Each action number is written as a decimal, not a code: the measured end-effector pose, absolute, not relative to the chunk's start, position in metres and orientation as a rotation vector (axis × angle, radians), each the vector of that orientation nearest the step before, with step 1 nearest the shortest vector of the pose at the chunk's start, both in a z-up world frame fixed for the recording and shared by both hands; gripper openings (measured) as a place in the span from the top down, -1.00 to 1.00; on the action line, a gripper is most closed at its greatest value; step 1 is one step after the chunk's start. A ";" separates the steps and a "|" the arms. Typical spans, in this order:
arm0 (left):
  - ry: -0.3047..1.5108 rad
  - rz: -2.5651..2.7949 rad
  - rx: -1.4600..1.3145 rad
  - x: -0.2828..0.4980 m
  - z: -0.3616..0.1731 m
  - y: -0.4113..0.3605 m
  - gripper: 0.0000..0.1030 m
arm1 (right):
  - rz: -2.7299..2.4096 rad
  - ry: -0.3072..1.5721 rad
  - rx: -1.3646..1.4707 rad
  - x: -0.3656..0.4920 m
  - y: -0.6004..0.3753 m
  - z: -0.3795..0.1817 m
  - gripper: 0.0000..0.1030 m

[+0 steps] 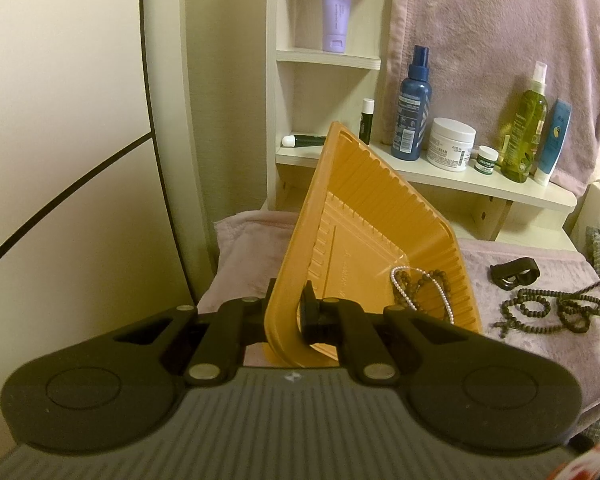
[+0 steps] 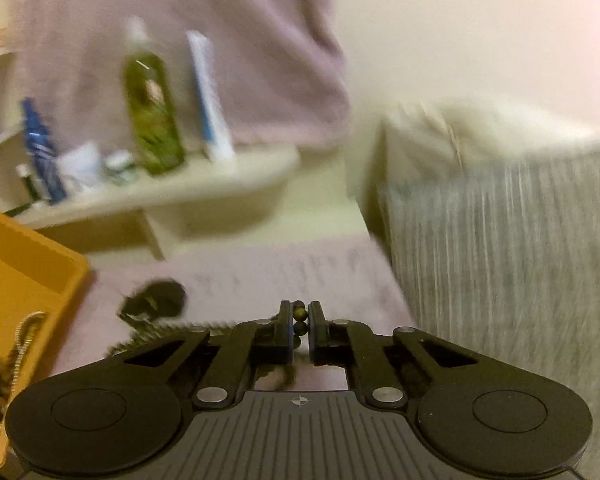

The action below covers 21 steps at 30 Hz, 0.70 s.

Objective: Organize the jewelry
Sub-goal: 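Move the right gripper to the long dark bead strand and grasp it, then lift the bead strand high with the right gripper so it dangles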

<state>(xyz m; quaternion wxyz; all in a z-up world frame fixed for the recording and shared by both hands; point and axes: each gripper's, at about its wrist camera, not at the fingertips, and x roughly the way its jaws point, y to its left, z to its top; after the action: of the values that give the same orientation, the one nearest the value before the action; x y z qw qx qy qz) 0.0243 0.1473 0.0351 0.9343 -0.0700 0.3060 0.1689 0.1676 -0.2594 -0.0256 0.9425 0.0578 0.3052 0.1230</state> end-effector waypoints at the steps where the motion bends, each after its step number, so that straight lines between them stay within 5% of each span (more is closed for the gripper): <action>1: 0.625 0.344 -0.144 0.024 0.035 0.148 0.86 | 0.267 0.594 0.095 0.166 -0.258 -0.013 0.87; 21: 0.620 0.340 -0.129 0.022 0.035 0.144 0.86 | 0.415 0.190 -0.158 0.144 -0.259 0.190 0.87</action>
<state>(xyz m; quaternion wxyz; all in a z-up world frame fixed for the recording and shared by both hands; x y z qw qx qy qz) 0.0222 0.1440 0.0346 0.9360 -0.0629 0.3036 0.1666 0.1445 -0.2588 0.1902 0.9709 -0.0781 0.0942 0.2057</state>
